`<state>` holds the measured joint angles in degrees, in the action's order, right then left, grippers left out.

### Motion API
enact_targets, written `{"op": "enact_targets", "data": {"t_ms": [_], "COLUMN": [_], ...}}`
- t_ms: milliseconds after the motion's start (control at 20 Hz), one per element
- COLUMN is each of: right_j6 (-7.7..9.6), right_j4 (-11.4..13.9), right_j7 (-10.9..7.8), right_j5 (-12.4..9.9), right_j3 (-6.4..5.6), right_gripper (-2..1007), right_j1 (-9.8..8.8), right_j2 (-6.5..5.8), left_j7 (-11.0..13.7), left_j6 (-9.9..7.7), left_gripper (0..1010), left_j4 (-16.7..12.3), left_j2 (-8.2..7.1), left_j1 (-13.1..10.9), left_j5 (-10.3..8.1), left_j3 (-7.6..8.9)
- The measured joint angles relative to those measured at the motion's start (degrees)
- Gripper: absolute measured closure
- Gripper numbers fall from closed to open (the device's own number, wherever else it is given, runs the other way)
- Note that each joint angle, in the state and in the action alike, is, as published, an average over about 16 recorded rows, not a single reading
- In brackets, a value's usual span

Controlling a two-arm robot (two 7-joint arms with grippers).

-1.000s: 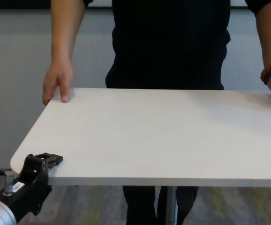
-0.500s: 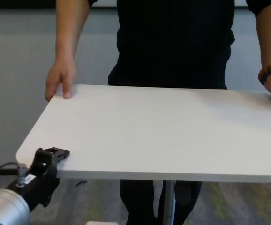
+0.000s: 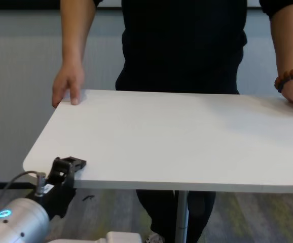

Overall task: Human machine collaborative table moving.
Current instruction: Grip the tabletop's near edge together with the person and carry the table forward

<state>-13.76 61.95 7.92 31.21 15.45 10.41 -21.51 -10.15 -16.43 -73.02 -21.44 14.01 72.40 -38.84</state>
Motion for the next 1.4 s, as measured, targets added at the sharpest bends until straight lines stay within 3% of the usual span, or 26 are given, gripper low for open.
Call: {"op": "enact_targets", "data": {"t_ms": [700, 1400], "right_j6": [-3.97, -7.67], "right_j4": [-9.39, -19.27], "right_j7": [0.27, 1.70], "right_j5": [1.93, 3.01], "right_j3": [0.44, 2.48], "right_gripper": [609, 610], "right_j1": [6.40, 12.67], "right_j2": [1.84, 3.59], "left_j7": [-1.16, -2.65], "left_j6": [1.47, 0.88], "left_gripper": [720, 721], "left_j4": [7.48, 12.99], "left_j2": [4.48, 7.32], "left_j1": [4.79, 8.13], "left_j5": [1.36, 1.59], "left_j3": [-0.52, -1.85]}}
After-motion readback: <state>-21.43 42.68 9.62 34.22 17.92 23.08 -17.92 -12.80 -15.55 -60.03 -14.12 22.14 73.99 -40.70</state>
